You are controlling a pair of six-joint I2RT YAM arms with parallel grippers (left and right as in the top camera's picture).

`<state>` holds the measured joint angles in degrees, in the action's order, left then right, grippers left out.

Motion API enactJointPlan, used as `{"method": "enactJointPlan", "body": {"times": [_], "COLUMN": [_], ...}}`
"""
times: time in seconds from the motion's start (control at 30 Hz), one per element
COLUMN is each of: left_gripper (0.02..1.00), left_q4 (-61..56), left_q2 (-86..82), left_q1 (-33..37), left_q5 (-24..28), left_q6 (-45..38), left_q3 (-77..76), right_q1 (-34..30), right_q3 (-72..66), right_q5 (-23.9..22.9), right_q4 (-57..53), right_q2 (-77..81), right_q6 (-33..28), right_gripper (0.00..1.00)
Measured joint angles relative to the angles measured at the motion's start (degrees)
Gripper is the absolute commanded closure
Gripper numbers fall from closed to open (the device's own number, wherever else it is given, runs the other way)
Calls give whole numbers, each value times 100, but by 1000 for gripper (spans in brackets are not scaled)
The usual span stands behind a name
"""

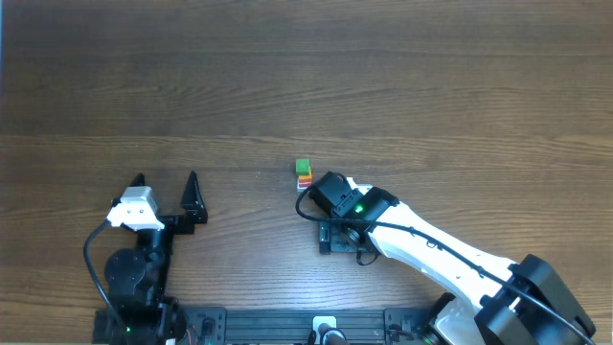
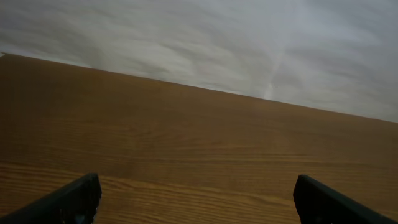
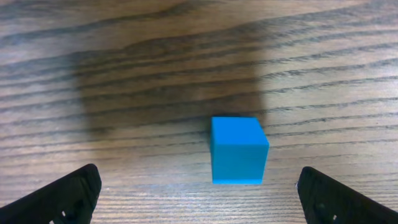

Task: Stack Cubes

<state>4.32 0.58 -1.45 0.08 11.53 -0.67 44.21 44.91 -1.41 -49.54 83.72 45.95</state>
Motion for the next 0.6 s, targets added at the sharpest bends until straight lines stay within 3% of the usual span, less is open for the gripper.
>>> {"method": "enactJointPlan", "body": {"times": [0.17, 0.6], "left_gripper": [18, 18], "left_q4": [0, 0], "left_q2": [0, 0], "left_q1": [0, 0], "left_q5": [0, 0], "left_q6": [0, 0], "left_q3": [0, 0], "right_q1": [-46, -107], "right_q3": [-203, -433], "right_q5": [2, 24], "right_q4": [184, 658], "right_q2": [0, 0], "right_q6": [76, 39], "right_gripper": [9, 172]}}
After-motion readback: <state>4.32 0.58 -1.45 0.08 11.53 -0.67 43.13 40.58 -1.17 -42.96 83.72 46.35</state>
